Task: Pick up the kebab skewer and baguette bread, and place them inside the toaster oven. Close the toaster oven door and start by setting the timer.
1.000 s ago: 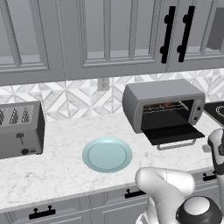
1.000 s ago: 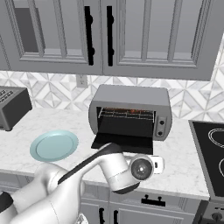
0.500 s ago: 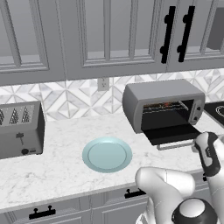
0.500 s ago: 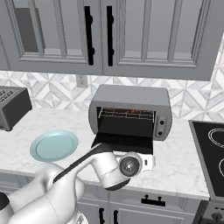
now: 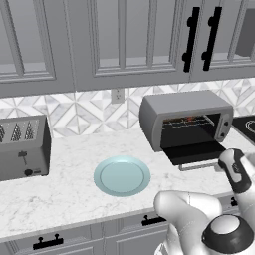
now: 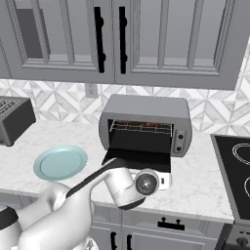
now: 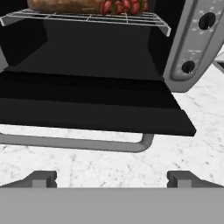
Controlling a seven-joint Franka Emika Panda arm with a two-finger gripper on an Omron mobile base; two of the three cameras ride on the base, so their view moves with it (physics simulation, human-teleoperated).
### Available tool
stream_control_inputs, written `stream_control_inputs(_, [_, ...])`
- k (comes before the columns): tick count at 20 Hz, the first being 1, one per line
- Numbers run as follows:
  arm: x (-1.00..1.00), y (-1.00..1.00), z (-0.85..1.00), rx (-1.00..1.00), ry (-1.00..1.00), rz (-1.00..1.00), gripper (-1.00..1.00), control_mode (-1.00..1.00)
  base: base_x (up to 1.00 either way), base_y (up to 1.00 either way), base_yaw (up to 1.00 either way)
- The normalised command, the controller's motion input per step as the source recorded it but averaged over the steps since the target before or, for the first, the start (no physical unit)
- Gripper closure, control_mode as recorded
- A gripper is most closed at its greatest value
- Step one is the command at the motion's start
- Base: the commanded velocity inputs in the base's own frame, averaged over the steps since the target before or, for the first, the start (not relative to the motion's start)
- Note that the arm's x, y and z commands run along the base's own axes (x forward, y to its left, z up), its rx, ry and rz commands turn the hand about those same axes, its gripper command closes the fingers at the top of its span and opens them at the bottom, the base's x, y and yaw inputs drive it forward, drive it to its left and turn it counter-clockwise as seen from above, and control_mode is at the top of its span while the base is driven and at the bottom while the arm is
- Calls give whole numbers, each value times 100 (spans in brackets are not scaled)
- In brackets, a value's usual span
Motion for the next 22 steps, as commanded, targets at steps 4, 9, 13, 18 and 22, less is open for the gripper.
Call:
stream_control_inputs(4, [0,-2,-25,5,0,0,-100,-100,0,0,0])
stream_control_inputs(9, [0,-2,-17,0,0,-1,-100,-100,0,0,0])
stream_control_inputs(13, [0,0,-24,0,0,-4,-100,-100,0,0,0])
stream_control_inputs(18, [20,0,-6,0,0,-4,-100,-100,0,0,0])
stream_control_inputs(22, [34,0,0,0,0,0,-100,-100,0,0,0])
